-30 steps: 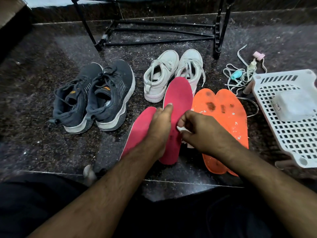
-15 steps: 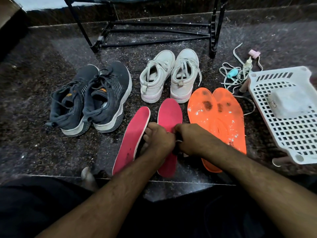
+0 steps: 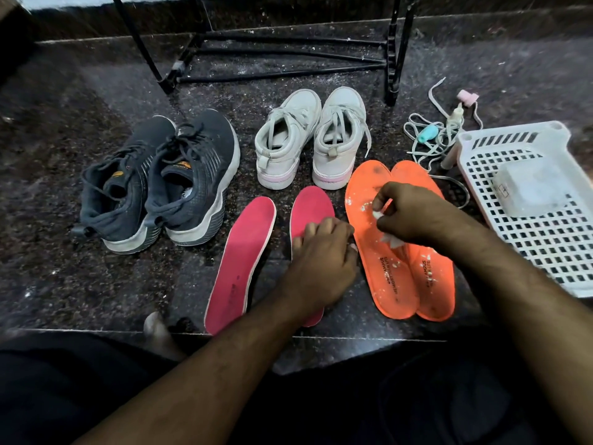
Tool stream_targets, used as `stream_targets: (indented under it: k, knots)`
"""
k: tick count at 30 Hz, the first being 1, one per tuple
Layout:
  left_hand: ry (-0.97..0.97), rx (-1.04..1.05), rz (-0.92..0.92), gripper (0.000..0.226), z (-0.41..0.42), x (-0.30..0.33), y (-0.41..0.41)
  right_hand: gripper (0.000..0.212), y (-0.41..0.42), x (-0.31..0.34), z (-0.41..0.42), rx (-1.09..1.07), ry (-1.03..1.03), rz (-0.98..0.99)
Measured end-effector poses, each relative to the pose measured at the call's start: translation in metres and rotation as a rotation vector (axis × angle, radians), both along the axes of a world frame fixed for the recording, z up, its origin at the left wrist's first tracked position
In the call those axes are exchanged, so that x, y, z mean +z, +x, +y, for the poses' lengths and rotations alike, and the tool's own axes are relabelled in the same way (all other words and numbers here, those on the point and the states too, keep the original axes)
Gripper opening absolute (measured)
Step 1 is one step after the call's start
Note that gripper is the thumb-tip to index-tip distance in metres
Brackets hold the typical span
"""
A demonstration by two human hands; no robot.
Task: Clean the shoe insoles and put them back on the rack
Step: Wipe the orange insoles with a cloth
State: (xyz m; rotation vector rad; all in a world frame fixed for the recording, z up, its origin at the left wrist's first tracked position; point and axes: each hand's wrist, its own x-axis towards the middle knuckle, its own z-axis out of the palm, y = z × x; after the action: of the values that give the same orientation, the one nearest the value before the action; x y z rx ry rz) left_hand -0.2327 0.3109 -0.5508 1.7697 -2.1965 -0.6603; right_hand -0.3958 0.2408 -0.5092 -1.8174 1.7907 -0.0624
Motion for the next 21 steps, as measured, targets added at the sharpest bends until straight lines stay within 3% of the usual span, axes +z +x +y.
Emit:
stream_targets:
  k: [4, 9, 11, 14, 15, 19, 21]
  knots:
    - [0.030, -0.090, -0.008, 0.038, -0.004, -0.001, 0.005, 0.016, -0.002, -0.003, -0.003, -0.038, 0.028, -0.007]
    - [0.011, -0.168, 0.044, 0.050, -0.005, -0.003, 0.001, 0.034, -0.008, -0.007, -0.009, -0.104, 0.006, 0.113]
    - [0.132, -0.103, 0.254, 0.051, -0.003, -0.004, -0.006, 0.042, -0.015, -0.008, -0.009, -0.152, -0.025, 0.176]
    - [0.353, 0.056, 0.661, 0.017, 0.003, 0.002, -0.014, 0.038, -0.013, -0.001, -0.018, -0.255, 0.001, 0.143]
    - [0.402, 0.108, 0.772, 0.018, 0.002, 0.003, -0.017, 0.032, -0.010, 0.002, -0.021, -0.278, 0.023, 0.098]
    - [0.480, 0.293, 0.948, 0.018, -0.004, 0.005, -0.017, 0.019, -0.005, -0.006, -0.021, -0.166, 0.060, 0.171]
    - [0.499, 0.351, 0.941, 0.040, -0.008, 0.002, -0.013, 0.026, -0.005, -0.009, -0.014, -0.173, 0.130, 0.193]
